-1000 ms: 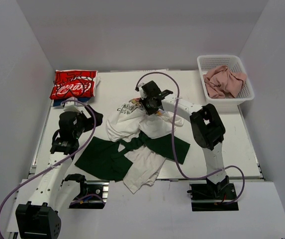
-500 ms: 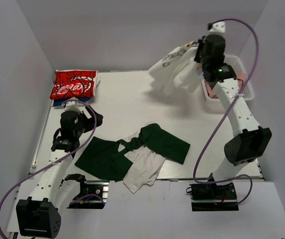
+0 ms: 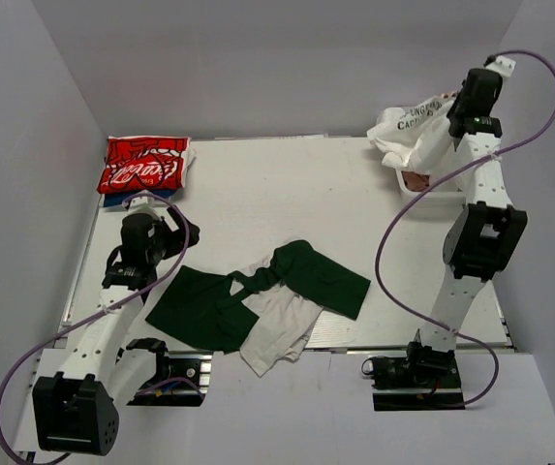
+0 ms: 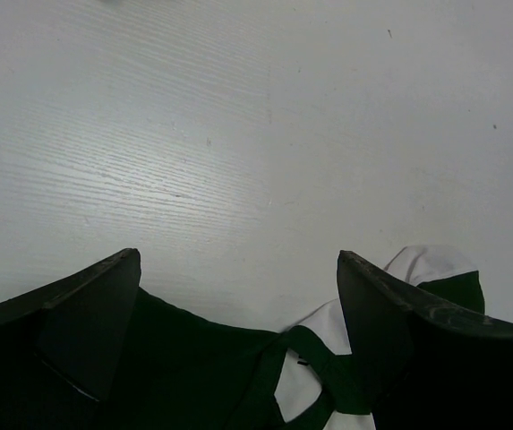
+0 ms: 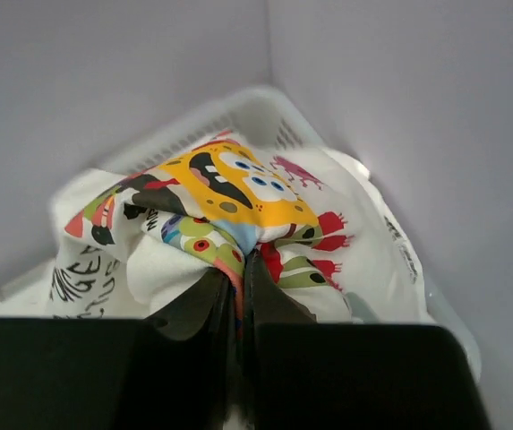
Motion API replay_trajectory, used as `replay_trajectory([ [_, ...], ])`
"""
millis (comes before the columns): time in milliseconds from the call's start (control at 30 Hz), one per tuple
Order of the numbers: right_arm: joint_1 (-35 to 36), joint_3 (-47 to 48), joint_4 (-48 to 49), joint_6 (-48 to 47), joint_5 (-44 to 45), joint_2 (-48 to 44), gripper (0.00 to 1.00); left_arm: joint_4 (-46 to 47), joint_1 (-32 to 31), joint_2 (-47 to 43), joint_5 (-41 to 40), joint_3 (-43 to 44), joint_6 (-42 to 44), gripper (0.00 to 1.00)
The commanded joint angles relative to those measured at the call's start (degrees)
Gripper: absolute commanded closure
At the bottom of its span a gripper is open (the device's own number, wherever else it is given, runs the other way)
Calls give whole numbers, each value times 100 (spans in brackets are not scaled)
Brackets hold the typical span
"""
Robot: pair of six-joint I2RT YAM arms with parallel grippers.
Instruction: Fold and stack the t-shirts
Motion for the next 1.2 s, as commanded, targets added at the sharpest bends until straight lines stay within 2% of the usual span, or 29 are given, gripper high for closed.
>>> replay_trajectory([
  [0, -281, 63, -226, 455, -503, 476, 100, -122, 34, 85, -261, 241, -90, 0],
  [33, -333, 89, -462, 629, -504, 573, 94, -244, 34, 147, -331, 241, -187, 0],
  [67, -369, 80, -525, 674, -582, 669, 76, -323, 34, 199, -488, 241, -275, 0],
  [100, -395, 89, -578, 718, -609, 662, 55, -437, 34, 261, -577, 293, -493, 0],
  [133, -404, 80, -648, 788, -766, 662, 21, -578, 34, 322, -708, 293, -669, 0],
  [167, -413, 80, -744, 806, -820, 618, 10, -927, 34, 462, -1006, 346, -862, 0],
  [333, -247, -358, -772, 404, -1540, -443, 10, -1808, 34, 718, -1219, 346, -1698, 0],
  [400, -11, -971, -772, 140, -1577, -978, 10, -2160, 34, 718, -1220, 346, -1831, 0],
  [500, 359, -2088, -184, -195, -1506, -1841, 10, -2310, 34, 552, -1220, 101, -2051, 0],
  [533, 787, -2796, 104, -335, -1506, -2391, 10, -2310, 34, 491, -1159, 4, -2190, 0],
  [600, 1071, -3179, 186, -336, -1489, -2677, 10, -2310, 34, 402, -1035, -268, -2191, 0],
  [633, 1577, -3598, 239, -371, -1488, -3009, 10, -2258, 34, 402, -922, -339, -2191, 0],
  [700, 1932, -3996, 178, -362, -1357, -3213, 10, -2101, -19, 402, -868, -532, -2191, 0],
  [800, 2862, -4689, 160, -144, -822, -3486, 10, -1968, -19, 559, -806, -647, -2191, 0],
  [933, 3479, -5412, 90, 226, -373, -3706, 10, -1662, -19, 946, -701, -769, -2121, 1],
  [1000, 3743, -5843, -32, 540, -84, -3926, 10, -1477, -19, 1236, -631, -822, -1973, 8],
  [1033, 3814, -5922, -120, 613, -39, -4065, 10, -1275, -19, 1350, -535, -823, -1972, 21],
  [1100, 4051, -6361, -278, 893, -134, -4312, 10, -1046, -19, 1744, -281, -823, -1780, 36],
  [1133, 4147, -6528, -453, 929, -170, -4496, 10, -749, -19, 1886, -149, -823, -1691, 48],
  [1167, 4288, -6590, -551, 999, -135, -4593, 10, -598, -19, 2035, 1, -823, -1577, 81],
])
